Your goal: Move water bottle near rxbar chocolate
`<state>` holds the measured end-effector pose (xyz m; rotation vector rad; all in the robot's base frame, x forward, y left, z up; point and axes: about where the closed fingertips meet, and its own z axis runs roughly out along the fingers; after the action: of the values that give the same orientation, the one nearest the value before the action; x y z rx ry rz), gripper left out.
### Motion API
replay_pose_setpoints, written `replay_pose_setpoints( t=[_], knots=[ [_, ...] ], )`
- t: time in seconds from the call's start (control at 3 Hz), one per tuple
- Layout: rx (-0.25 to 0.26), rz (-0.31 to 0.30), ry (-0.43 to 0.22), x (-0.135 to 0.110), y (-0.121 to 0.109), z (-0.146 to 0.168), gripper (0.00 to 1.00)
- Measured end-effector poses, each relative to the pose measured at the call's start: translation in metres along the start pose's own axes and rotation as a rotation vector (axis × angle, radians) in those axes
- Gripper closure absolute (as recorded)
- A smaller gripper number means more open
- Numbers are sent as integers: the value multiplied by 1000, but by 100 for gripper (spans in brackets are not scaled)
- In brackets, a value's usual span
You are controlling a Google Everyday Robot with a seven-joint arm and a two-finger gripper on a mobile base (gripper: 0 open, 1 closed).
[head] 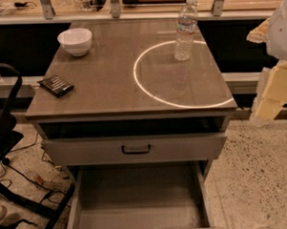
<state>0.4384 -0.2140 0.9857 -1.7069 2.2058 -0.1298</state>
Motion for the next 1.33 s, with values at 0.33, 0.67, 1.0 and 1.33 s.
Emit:
replay_pose_setpoints(
  t=[0.33,0.67,1.0,1.33],
  knots=[
    [0,0,0,0,0,0,0],
    [79,121,-135,-7,-37,9,0],
    [152,241,-269,-15,-82,22,0],
    [198,320,-423,-19,-108,41,0]
  ],
)
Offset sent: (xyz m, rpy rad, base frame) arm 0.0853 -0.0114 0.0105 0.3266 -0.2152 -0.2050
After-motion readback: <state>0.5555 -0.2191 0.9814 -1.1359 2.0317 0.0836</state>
